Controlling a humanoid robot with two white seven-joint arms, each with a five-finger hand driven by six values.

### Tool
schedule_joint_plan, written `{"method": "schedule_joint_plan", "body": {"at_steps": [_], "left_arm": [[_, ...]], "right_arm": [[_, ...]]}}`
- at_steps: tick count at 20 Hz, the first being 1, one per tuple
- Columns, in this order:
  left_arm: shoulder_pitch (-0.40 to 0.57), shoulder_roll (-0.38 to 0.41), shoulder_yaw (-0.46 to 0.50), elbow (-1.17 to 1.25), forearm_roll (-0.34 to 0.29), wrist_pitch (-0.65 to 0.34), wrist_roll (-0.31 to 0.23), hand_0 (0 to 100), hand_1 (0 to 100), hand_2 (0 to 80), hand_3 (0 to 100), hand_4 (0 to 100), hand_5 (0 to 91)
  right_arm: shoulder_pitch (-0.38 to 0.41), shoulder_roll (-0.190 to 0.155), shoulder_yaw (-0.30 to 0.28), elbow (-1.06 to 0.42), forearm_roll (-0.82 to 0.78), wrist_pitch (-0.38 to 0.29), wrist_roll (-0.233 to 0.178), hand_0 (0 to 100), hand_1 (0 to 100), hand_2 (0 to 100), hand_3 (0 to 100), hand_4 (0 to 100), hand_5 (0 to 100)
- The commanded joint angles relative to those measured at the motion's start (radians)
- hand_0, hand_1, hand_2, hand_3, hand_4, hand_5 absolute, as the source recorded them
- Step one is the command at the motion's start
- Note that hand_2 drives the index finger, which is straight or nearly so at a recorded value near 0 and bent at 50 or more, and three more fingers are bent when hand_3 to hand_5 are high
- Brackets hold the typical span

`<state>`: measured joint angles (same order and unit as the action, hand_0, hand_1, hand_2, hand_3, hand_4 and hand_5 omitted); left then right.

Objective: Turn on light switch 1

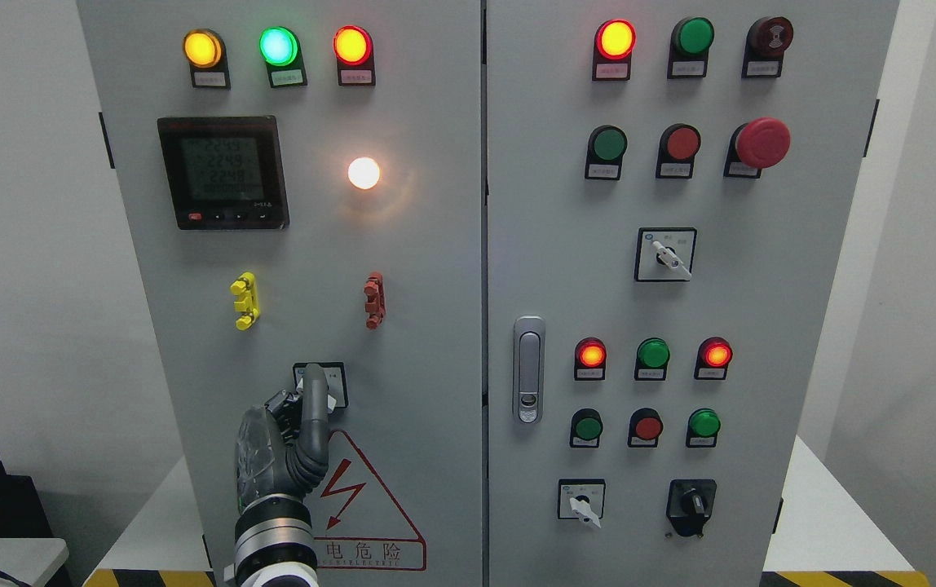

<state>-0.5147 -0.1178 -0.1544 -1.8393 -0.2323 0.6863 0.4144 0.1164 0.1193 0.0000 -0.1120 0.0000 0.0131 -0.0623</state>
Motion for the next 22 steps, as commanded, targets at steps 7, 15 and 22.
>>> {"method": "schedule_joint_plan", "body": {"at_steps": [7, 15, 22], "left_arm": [[0.021, 0.0, 0.004, -0.006, -0.001, -0.014, 0.004, 25, 13, 45.4, 83, 88, 87.6], [0.027, 0.0, 0.006, -0.008, 0.001, -0.018, 0.004, 25, 13, 46.2, 83, 89, 87.6], [0.05, 0.0, 0.013, -0.011, 0.007, -0.057, -0.003, 24, 12, 47.7, 84, 89, 87.6]], "right_arm": [[0.0, 0.0, 0.017, 0.0, -0.025, -0.001, -0.001, 12, 39, 0, 0, 0, 0], [0.0, 0.0, 0.017, 0.0, -0.025, 0.001, -0.001, 12, 39, 0, 0, 0, 0], [0.0, -0.001, 0.017, 0.0, -0.025, -0.001, -0.001, 12, 39, 0, 0, 0, 0]]}}
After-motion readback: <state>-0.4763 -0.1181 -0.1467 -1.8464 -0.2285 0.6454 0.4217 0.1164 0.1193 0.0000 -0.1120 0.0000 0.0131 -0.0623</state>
